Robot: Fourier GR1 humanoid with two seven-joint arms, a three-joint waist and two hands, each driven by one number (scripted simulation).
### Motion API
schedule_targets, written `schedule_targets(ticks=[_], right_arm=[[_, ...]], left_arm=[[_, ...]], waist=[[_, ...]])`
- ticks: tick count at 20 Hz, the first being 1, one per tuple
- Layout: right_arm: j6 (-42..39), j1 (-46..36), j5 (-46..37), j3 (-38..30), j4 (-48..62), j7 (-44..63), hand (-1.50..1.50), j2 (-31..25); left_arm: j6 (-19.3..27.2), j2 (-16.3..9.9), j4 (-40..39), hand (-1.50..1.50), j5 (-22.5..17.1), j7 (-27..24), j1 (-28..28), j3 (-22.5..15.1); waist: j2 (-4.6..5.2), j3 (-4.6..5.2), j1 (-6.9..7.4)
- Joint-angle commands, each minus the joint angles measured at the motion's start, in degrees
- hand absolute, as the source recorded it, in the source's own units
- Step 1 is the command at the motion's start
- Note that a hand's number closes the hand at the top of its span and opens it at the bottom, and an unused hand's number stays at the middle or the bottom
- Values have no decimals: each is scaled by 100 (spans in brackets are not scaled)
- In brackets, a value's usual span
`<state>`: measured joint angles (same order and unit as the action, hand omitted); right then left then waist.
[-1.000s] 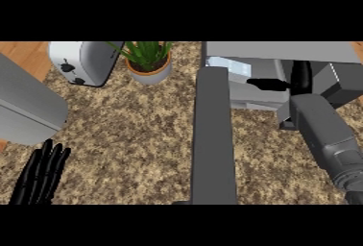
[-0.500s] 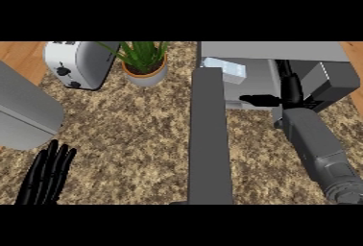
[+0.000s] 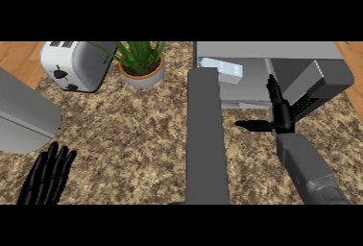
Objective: Pick up the milk, place it into the microwave and close the microwave
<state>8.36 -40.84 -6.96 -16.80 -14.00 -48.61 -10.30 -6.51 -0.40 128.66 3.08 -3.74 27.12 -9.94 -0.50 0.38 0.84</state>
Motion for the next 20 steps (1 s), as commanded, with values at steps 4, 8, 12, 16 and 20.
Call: schedule_targets(ticks=[4,8,12,16,20], right_arm=[[-566,944,318,-42,-364,-224,-150,309],[-652,1459,385,41,-701,-392,-150,361],[-1588,1973,456,121,-715,-961,-150,370],[-1786,2493,528,290,-1252,-793,-150,459],[-1966,3212,555,424,-1660,-1312,-150,437]], left_arm=[[-106,-26,-331,-150,115,-161,-117,-165],[-411,-172,-317,-150,13,-273,63,-389],[-843,-417,-579,-150,-396,191,-636,-381],[-673,-278,-888,150,197,439,-1311,-671],[-566,-75,-1082,150,443,324,-1269,-1045]], waist=[[31,-35,-109],[36,-36,-84],[57,-39,-156],[41,-35,-178],[46,-38,-121]])
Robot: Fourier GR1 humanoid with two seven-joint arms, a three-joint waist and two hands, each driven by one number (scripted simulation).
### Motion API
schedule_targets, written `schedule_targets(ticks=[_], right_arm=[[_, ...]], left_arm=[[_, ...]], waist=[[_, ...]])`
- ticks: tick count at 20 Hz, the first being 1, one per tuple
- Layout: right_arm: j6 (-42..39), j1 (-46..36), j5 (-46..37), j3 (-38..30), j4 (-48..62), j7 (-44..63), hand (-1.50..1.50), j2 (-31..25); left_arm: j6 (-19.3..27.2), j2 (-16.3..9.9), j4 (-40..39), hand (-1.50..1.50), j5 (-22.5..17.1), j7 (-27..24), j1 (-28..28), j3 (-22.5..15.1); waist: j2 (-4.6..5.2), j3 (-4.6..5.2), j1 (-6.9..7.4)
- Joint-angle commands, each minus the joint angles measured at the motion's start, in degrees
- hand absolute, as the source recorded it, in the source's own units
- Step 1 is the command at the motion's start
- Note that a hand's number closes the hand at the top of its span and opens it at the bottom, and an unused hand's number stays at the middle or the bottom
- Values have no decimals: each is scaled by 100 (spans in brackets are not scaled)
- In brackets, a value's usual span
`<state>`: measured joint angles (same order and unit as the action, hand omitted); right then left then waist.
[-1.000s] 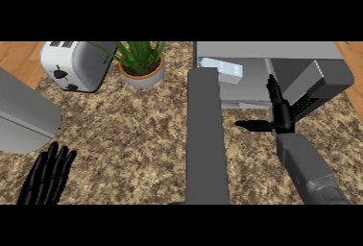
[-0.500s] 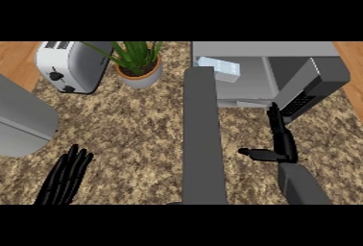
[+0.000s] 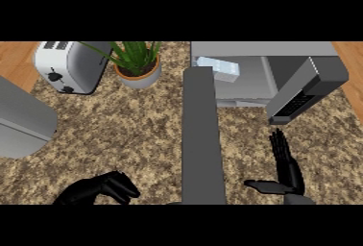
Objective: Pick up the milk, place it into the microwave and close the microwave
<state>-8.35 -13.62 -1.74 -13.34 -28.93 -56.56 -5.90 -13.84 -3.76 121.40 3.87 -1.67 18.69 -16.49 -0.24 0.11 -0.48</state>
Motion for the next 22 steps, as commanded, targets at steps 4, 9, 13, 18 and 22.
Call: schedule_targets(ticks=[4,9,13,18,22], right_arm=[[-822,1241,299,212,-1263,-72,-150,-217],[-738,1959,401,390,-1966,-72,-150,-123],[-738,2565,494,513,-2634,-15,-150,-145],[-1080,2807,739,505,-3174,206,-150,-535],[-932,2980,746,678,-3402,116,-150,-365]], left_arm=[[-75,140,-809,150,116,149,-733,-167],[-365,137,-1537,150,92,190,-1581,-97],[-387,350,-1891,150,577,523,-1841,-799],[-233,371,-2756,150,401,600,-2414,-1483],[104,375,-3460,150,726,-92,-2762,-1835]], waist=[[10,-5,-39],[23,-8,-21],[17,-6,-65],[24,-6,-84],[27,-8,-30]])
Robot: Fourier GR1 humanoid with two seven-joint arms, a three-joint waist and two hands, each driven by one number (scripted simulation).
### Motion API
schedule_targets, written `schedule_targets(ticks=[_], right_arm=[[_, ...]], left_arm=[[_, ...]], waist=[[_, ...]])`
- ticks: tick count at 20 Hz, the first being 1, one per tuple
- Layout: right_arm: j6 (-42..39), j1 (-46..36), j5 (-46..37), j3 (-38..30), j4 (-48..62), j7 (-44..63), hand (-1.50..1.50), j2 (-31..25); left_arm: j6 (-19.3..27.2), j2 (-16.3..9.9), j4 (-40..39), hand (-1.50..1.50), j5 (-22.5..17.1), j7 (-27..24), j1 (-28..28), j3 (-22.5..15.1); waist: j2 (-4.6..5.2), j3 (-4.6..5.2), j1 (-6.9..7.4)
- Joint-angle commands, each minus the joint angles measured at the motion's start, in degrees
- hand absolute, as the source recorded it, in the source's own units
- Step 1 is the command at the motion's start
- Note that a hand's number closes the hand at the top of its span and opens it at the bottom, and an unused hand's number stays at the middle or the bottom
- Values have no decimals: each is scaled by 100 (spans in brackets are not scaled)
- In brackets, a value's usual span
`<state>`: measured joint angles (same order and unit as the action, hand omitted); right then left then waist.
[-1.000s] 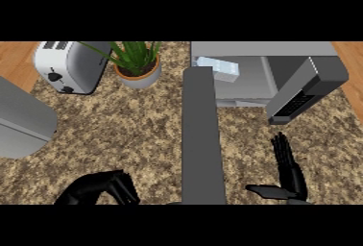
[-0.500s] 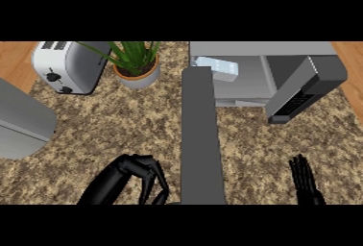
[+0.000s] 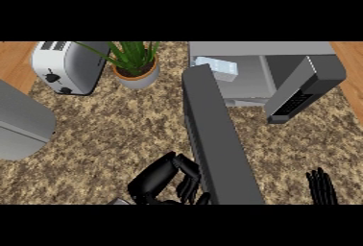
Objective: Pick up the milk, place it into the microwave and close the microwave
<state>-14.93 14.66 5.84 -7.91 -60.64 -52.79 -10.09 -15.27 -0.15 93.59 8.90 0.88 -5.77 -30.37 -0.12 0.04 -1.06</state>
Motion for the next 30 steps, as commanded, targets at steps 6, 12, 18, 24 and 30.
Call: schedule_targets(ticks=[6,12,18,24,30], right_arm=[[-734,623,273,408,-1003,-294,-150,-150],[-1064,608,766,510,-1906,6,-150,-496],[-1005,677,1061,766,-2689,645,-150,-623],[-971,652,1230,902,-3124,856,-150,-753],[-1067,720,1447,1035,-3575,1146,-150,-939]], left_arm=[[1635,15,-1738,150,-254,43,-1535,-1635],[2455,15,-2335,150,-1222,288,-2181,-2319],[3511,15,-2719,150,-2079,-173,-2639,-2565],[3953,15,-2801,-150,-2992,-735,-3109,-2149],[4522,15,-3444,150,-3338,-1076,-3606,-1662]], waist=[[38,0,-232],[63,3,-493],[108,20,-707],[206,28,-1046],[271,31,-1214]])
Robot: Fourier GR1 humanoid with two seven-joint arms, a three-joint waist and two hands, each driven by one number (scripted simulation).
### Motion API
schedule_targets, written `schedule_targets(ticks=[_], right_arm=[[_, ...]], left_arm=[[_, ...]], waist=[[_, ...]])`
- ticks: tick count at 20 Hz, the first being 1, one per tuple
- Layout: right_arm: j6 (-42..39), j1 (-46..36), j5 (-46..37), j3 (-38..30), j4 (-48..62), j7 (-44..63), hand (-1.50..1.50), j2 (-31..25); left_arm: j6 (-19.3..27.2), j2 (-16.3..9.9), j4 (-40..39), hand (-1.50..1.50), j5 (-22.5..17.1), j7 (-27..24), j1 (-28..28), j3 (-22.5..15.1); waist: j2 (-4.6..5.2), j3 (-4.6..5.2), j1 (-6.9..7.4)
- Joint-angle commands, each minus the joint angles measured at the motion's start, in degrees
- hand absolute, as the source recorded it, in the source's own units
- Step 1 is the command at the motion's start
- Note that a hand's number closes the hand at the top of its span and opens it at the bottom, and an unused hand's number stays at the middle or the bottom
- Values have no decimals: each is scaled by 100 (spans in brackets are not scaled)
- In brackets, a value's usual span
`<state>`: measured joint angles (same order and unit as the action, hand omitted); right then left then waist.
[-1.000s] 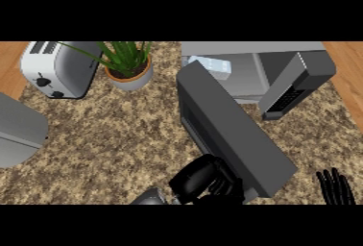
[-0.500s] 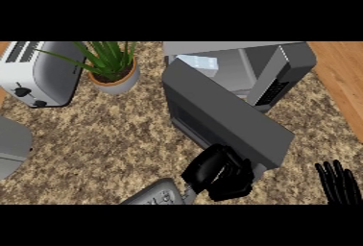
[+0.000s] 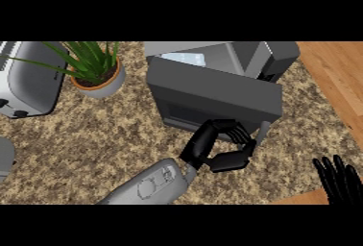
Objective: Pick up the milk, place it into the microwave and close the microwave
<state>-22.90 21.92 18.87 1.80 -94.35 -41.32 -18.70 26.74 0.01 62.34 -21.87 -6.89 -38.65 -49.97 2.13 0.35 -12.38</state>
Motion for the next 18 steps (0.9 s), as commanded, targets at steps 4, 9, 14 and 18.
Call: schedule_targets(ticks=[4,9,14,18], right_arm=[[-378,156,244,171,-527,173,-150,-238],[-485,145,464,191,-744,348,-150,-391],[-463,236,666,235,-957,492,-150,-395],[-527,195,816,153,-1158,581,-150,-549]], left_arm=[[450,-1,-520,150,-690,-303,-713,461],[402,-1,-815,150,-1141,-683,-962,719],[352,-1,-1268,150,-1450,-950,-1250,944],[324,-1,-1562,150,-1619,-1128,-1482,1057]], waist=[[66,2,-336],[168,3,-525],[216,-7,-627],[265,-6,-746]])
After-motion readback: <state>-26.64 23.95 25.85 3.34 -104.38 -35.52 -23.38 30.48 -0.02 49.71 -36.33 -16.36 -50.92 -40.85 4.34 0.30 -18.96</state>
